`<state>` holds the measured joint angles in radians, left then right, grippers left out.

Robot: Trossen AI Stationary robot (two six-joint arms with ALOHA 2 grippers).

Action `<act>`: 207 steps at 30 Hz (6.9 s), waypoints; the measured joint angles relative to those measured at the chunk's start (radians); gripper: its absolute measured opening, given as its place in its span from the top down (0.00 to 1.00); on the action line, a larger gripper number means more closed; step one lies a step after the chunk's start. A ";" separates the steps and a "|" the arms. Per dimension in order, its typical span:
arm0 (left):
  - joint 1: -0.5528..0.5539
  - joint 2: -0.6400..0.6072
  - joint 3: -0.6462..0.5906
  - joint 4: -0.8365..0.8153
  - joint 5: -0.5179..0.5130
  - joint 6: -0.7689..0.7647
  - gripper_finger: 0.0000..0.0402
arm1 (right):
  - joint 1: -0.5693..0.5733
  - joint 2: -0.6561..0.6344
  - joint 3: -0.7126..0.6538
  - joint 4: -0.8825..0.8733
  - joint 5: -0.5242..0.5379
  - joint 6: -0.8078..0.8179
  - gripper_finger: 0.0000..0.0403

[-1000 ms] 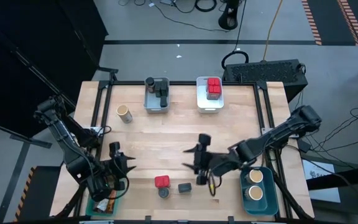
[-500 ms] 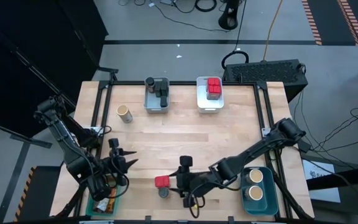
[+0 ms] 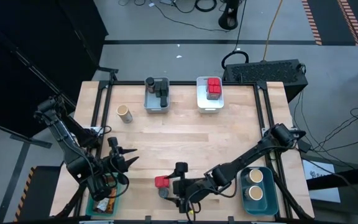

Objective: Sort spices by type
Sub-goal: Put the black spice bottle into the gray bin

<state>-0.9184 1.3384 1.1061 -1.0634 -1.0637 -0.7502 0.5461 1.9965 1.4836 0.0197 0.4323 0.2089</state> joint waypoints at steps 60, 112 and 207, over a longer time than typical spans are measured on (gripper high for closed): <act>0.002 0.000 0.000 0.008 -0.020 -0.003 0.64 | -0.017 0.136 0.000 0.075 -0.072 0.037 0.53; 0.004 0.000 0.001 -0.447 -0.108 -0.273 0.64 | -0.825 -0.098 0.007 0.208 -0.445 -0.225 0.58; 0.022 0.000 0.002 -0.473 -0.131 -0.284 0.64 | -0.893 0.360 0.465 -0.069 -0.405 -0.142 0.46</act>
<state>-0.8967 1.3384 1.1076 -1.5368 -1.1946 -1.0344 -0.3466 2.3566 1.9488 -0.0490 0.0270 0.0666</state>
